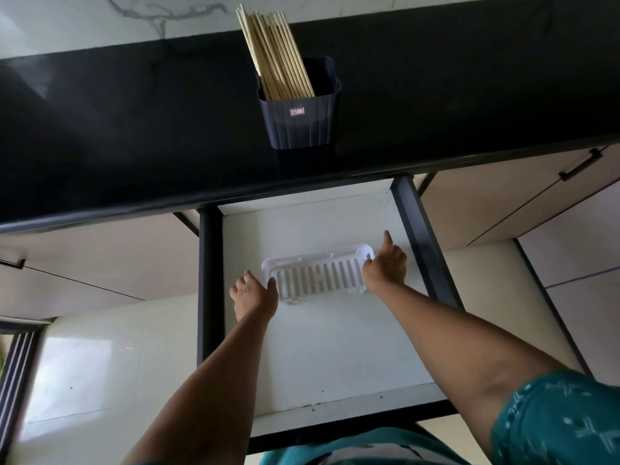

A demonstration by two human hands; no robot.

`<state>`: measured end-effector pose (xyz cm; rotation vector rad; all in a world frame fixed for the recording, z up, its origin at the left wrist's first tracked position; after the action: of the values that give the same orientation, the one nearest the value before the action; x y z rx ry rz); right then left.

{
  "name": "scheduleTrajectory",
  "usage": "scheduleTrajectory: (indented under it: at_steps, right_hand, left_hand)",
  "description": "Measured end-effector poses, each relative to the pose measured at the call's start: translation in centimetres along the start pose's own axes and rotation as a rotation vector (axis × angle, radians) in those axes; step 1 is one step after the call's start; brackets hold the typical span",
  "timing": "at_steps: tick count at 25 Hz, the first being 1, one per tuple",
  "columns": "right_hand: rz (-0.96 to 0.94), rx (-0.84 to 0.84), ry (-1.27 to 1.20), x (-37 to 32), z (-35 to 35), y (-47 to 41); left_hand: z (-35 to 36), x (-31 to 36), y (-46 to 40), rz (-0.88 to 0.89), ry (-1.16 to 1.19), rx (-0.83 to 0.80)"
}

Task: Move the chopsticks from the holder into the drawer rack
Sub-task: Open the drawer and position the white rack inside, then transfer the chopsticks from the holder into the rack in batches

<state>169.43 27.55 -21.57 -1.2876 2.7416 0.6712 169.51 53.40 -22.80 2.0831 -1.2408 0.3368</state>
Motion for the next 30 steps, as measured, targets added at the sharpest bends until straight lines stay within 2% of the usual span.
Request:
scheduleTrajectory:
  at_steps: [3, 5, 9, 12, 14, 16, 19, 21, 24, 30]
  right_hand:
    - [-0.203, 0.310, 0.107, -2.7, -2.7, 0.4]
    - [-0.314, 0.395, 0.118, -5.9, -5.2, 0.5]
    - [-0.470, 0.569, -0.021, -13.3, -12.2, 1.1]
    - [-0.635, 0.693, -0.127, -19.1, -18.6, -0.4]
    - [-0.699, 0.631, -0.197, -22.7, -21.8, -2.5]
    - [-0.585, 0.453, -0.216, -25.3, -23.7, -5.3]
    - [-0.407, 0.122, -0.016, -27.5, -24.1, -8.9]
    - [-0.389, 0.012, 0.047, -28.3, -24.0, -10.2]
    - [-0.433, -0.077, 0.138, -29.5, -23.8, -11.3]
    - [-0.382, -0.024, 0.070, -29.5, -22.8, -12.4]
  left_hand:
    - [-2.3, 3.9, 0.2, 0.230, 0.015, 0.187]
    - [-4.1, 8.4, -0.1, 0.391, 0.082, 0.242]
    - [-8.3, 18.7, -0.5, 0.628, 0.252, 0.236]
    - [-11.7, 25.1, -1.8, 0.696, 0.337, 0.215]
    - [-13.7, 28.0, -3.4, 0.669, 0.390, 0.206]
    - [-15.0, 29.3, -5.2, 0.658, 0.421, 0.220]
    - [-14.9, 29.5, -7.2, 0.696, 0.394, 0.250]
    - [-14.4, 29.7, -8.3, 0.691, 0.426, 0.249]
    - [-14.1, 30.4, -9.4, 0.670, 0.510, 0.275]
    - [-13.8, 29.4, -9.9, 0.711, 0.566, 0.321]
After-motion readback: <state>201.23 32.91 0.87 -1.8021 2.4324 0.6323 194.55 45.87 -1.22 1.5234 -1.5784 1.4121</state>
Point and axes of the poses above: each hand's wrist, its own y-axis away from the middle knuckle, its own z-axis out of the palm, x = y × z, the point moved 1 cm from there along -y, towards the middle knuckle, and after that the axes turned 13 degrees about y, right-handed, at the moved point
